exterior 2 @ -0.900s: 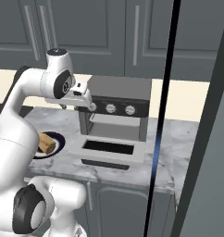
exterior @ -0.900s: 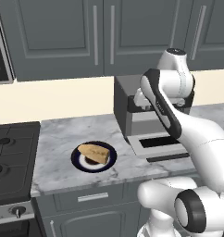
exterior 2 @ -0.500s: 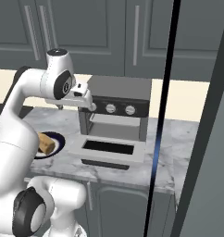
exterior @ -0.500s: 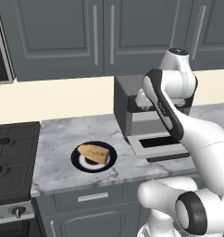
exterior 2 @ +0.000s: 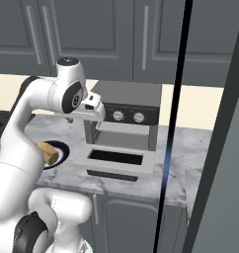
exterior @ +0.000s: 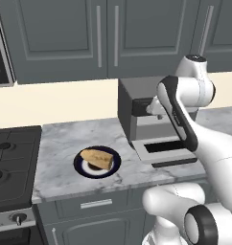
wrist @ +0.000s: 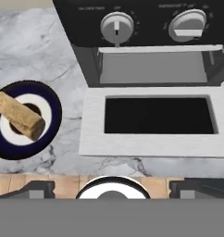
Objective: Pull the toaster oven rack outwards. Pick up the baguette from the plate and place it on the toaster oven rack. Close the toaster oven door fully and set the temperature to the lowest setting.
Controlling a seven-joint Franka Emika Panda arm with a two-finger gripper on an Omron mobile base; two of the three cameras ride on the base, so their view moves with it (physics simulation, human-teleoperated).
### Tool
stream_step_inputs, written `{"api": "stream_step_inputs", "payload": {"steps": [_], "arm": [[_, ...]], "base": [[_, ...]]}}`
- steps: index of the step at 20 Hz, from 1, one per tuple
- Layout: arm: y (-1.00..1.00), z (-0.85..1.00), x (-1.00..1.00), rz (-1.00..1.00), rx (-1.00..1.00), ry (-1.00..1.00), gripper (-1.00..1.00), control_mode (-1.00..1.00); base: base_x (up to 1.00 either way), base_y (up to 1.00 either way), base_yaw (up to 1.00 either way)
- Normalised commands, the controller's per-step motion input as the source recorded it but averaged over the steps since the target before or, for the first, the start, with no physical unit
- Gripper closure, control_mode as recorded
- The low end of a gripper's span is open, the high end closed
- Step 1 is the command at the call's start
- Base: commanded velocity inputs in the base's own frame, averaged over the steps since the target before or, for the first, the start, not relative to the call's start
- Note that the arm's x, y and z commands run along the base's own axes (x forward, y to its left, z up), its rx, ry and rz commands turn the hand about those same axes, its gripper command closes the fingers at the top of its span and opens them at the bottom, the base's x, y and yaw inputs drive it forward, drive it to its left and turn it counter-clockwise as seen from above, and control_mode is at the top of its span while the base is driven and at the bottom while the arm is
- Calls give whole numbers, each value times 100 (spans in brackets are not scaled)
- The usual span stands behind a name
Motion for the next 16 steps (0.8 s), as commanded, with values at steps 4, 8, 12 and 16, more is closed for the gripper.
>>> {"api": "stream_step_inputs", "payload": {"steps": [4, 8, 12, 16], "arm": [[-37, -16, -13, -6, 0, 0, -100, -100], [-45, -26, -6, -9, 0, -10, -100, -100], [-37, -26, 0, -7, 0, -18, -100, -100], [-28, -25, 0, -4, -3, -22, -100, -100]], "base": [[0, 0, 0], [0, 0, 0], [0, 0, 0], [0, 0, 0]]}}
